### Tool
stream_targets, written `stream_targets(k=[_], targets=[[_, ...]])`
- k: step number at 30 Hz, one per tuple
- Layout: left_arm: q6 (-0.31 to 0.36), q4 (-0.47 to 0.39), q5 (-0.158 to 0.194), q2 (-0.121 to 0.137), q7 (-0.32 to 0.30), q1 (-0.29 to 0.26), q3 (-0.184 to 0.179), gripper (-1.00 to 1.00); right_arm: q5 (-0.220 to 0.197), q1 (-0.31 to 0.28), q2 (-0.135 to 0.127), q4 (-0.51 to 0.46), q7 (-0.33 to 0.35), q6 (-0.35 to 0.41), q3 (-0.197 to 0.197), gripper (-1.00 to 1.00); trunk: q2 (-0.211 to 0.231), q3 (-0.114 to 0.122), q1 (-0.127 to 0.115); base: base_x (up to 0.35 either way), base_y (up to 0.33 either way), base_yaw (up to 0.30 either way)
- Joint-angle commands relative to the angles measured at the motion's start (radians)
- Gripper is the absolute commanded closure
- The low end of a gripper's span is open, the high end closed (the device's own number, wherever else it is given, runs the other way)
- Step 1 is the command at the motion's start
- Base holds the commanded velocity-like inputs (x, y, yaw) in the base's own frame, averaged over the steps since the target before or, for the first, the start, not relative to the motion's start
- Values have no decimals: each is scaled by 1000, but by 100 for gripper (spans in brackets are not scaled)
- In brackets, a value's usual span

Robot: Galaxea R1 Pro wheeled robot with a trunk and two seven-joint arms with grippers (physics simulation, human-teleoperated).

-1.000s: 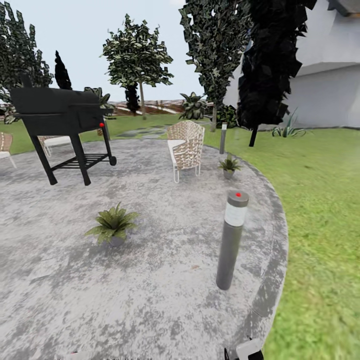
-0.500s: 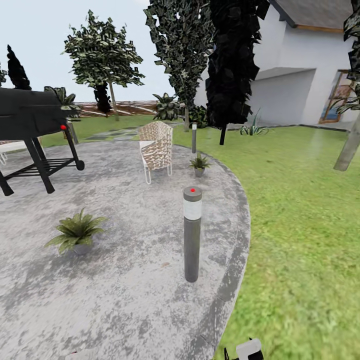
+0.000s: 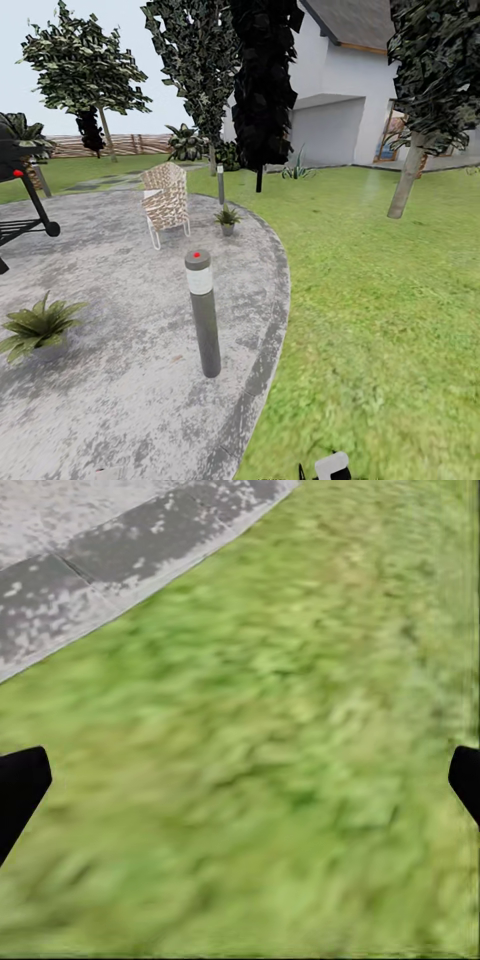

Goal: Pick up the pesticide atomizer in the garden and spray insectifuge to fully cover both potted plants in the garden.

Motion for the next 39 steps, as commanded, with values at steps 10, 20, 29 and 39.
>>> stream_targets(k=[10,20,29,39], targets=[[-4,0,-8,0,-2,-1,10,100,11,-1,0,1,-6,-1,-5,-100,0,-1,0,0,-276,-243],[-4,0,-8,0,-2,-1,10,100,11,-1,0,1,-6,-1,-5,-100,0,-1,0,101,-261,-38],[-4,0,-7,0,-2,-1,11,100,11,-1,0,1,-6,-1,-4,-100,0,-1,0,205,-226,-289],[-4,0,-7,0,-2,-1,12,100,13,-1,-6,1,-7,-1,-4,-100,0,-1,0,236,-200,-54]])
